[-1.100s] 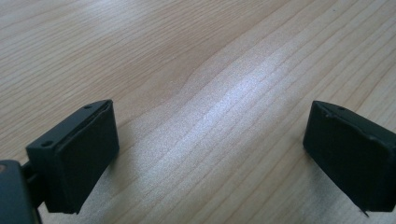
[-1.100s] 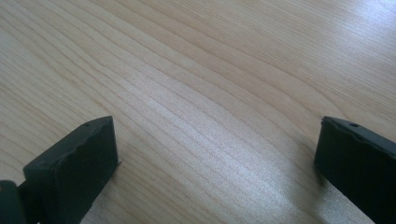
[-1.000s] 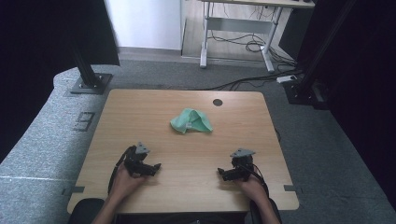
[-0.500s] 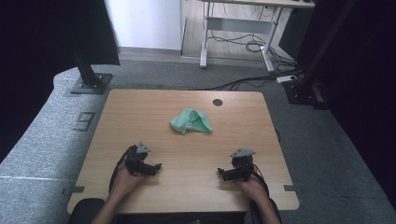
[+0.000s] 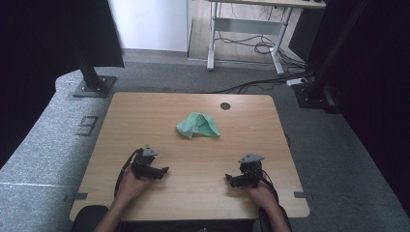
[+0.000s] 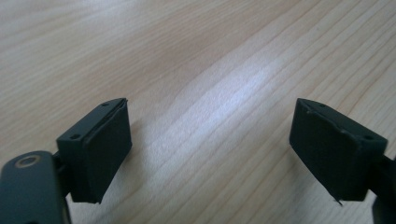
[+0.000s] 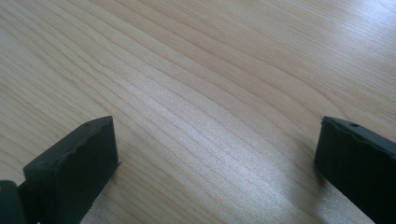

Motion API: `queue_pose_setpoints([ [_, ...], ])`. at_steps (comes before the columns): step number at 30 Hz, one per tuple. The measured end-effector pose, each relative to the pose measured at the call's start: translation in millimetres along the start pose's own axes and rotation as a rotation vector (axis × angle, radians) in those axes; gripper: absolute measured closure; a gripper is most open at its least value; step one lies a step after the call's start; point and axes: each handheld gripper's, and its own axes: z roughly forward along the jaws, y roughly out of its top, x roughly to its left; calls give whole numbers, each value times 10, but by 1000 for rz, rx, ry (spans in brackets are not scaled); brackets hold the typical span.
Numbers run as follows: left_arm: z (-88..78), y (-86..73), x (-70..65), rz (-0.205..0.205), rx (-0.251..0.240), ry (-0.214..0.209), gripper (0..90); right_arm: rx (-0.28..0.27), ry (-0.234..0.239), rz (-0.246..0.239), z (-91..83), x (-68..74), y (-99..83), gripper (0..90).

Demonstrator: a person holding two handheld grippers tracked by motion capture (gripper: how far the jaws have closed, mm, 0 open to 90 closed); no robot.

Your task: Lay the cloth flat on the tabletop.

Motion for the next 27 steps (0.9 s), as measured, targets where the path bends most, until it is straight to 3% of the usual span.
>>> queue_pose_setpoints([
  [17,65,349,18,45,-27,-12,202,-1,0,-1,0,-1,0,0],
  [27,134,733,66,54,-69,-37,267,0,0,-1,0,-1,0,0],
])
